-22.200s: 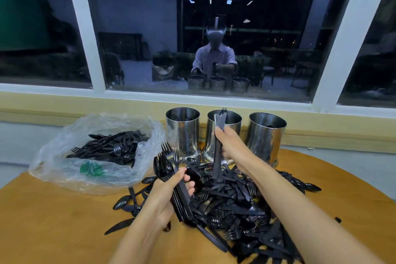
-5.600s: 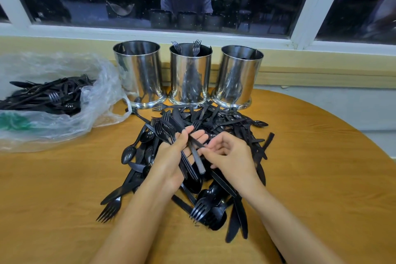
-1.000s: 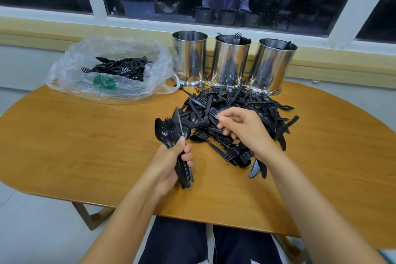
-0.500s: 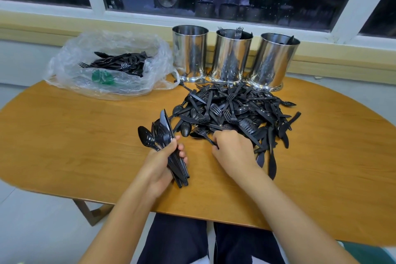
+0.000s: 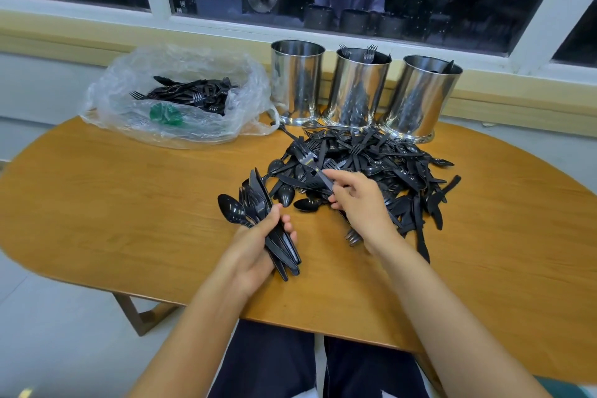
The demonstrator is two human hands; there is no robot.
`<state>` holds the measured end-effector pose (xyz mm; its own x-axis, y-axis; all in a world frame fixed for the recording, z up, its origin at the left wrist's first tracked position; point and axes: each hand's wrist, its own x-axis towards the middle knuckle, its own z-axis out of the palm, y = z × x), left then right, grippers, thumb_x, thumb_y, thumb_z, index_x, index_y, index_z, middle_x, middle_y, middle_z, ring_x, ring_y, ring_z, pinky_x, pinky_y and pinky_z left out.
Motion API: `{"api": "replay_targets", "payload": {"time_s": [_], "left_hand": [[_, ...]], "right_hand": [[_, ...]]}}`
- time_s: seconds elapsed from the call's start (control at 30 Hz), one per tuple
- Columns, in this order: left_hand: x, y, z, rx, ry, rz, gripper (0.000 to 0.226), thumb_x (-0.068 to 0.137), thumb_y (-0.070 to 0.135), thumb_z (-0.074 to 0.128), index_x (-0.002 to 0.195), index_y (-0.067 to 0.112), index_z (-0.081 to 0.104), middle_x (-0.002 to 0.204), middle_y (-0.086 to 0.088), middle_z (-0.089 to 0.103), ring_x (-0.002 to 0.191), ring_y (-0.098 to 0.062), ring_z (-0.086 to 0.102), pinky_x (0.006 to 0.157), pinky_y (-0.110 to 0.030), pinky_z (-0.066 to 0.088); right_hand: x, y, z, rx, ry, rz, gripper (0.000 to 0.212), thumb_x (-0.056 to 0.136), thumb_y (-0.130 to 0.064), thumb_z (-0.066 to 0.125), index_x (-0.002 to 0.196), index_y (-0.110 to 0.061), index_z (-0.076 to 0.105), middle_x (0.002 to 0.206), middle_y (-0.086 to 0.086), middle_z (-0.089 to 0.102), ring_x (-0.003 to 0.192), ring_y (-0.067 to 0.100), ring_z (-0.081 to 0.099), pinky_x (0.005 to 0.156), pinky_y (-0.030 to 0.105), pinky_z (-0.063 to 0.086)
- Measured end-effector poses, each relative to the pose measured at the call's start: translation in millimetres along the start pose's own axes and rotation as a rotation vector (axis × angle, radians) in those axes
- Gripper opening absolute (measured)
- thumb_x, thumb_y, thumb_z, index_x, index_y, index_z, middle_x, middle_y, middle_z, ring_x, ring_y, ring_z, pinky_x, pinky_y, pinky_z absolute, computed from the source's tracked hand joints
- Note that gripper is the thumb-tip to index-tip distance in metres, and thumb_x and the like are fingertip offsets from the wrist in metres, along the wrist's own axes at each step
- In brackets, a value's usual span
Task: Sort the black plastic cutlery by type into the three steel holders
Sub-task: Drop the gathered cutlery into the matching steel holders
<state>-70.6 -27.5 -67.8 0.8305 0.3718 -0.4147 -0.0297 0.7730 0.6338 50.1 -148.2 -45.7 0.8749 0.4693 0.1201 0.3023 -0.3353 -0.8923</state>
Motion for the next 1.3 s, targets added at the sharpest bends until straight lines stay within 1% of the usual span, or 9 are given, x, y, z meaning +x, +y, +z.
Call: {"api": "replay_targets", "payload": {"time_s": [0.13,0.33,0.4,0.5,0.6,0.8,0.97,1.1,1.3], "left_hand": [[1,-5,5,0.016,-0.024,0.041,0.016,0.095,0.018,0.056,0.096,0.003,0.063,0.078,-0.007,0.062,0.071,-0.016,0.06,0.077,-0.035,0.053],[5,-14,14,0.074,-0.024,0.055,0.026,0.096,0.026,0.057,0.093,0.001,0.064,0.096,-0.016,0.069,0.096,-0.029,0.069,0.094,-0.044,0.053],[4,-14,17,0.045,-0.02,0.038,0.025,0.096,0.024,0.057,0.088,0.002,0.064,0.09,-0.015,0.071,0.089,-0.03,0.072,0.088,-0.047,0.055],[4,-13,19,0.001,0.004,0.025,0.017,0.099,0.017,0.052,0.096,0.003,0.063,0.091,-0.013,0.068,0.08,-0.025,0.071,0.073,-0.044,0.06],[7,-11,17,0.011,0.038,0.042,0.018,0.101,0.017,0.049,0.104,0.006,0.063,0.092,-0.011,0.071,0.084,-0.025,0.071,0.072,-0.041,0.057],[9,-7,10,0.05,0.035,0.056,0.02,0.1,0.024,0.051,0.103,0.009,0.064,0.076,-0.004,0.065,0.068,-0.018,0.059,0.071,-0.037,0.051],[12,-10,9,0.058,0.034,0.039,0.02,0.1,0.025,0.051,0.1,0.01,0.066,0.074,-0.002,0.065,0.069,-0.018,0.059,0.074,-0.037,0.051],[13,-15,11,0.074,0.024,0.026,0.02,0.1,0.025,0.052,0.104,0.011,0.065,0.076,-0.003,0.065,0.067,-0.017,0.062,0.071,-0.036,0.052],[12,-16,10,0.09,0.018,0.013,0.022,0.099,0.025,0.053,0.11,0.01,0.065,0.078,-0.004,0.065,0.068,-0.017,0.063,0.069,-0.036,0.053]], "right_hand": [[-25,-6,-3,0.321,-0.033,0.091,0.024,0.092,0.0,0.059,0.107,-0.016,0.071,0.079,-0.001,0.066,0.067,0.005,0.065,0.067,0.016,0.053],[-51,2,19,0.206,0.025,0.039,0.009,0.081,-0.007,0.074,0.084,-0.016,0.071,0.074,-0.005,0.07,0.068,0.002,0.063,0.067,0.016,0.051],[-54,5,25,0.144,0.024,-0.012,0.011,0.079,-0.006,0.076,0.081,-0.016,0.073,0.074,-0.007,0.07,0.066,-0.002,0.059,0.066,0.012,0.048],[-56,8,28,0.079,-0.022,-0.067,0.013,0.08,-0.008,0.076,0.083,-0.02,0.076,0.075,-0.007,0.07,0.065,-0.001,0.056,0.065,0.011,0.044],[-51,11,16,0.025,0.001,-0.111,0.012,0.082,-0.011,0.074,0.085,-0.022,0.077,0.081,-0.009,0.072,0.067,0.0,0.055,0.066,0.012,0.044],[-29,27,-48,-0.199,0.198,-0.102,0.01,0.084,-0.012,0.072,0.088,-0.021,0.075,0.078,-0.014,0.066,0.068,-0.005,0.054,0.064,0.01,0.045],[-23,44,-75,-0.425,0.02,-0.08,0.017,0.086,-0.013,0.071,0.096,-0.025,0.073,0.09,-0.011,0.067,0.076,0.003,0.055,0.071,0.011,0.044],[-20,50,-71,-0.627,-0.158,-0.128,0.031,0.088,-0.018,0.069,0.117,-0.028,0.069,0.113,-0.01,0.059,0.105,0.012,0.048,0.092,0.032,0.044],[-16,49,-60,-0.712,-0.129,-0.253,0.021,0.092,-0.027,0.064,0.111,-0.031,0.071,0.108,-0.016,0.061,0.103,0.009,0.045,0.078,0.027,0.04]]}}
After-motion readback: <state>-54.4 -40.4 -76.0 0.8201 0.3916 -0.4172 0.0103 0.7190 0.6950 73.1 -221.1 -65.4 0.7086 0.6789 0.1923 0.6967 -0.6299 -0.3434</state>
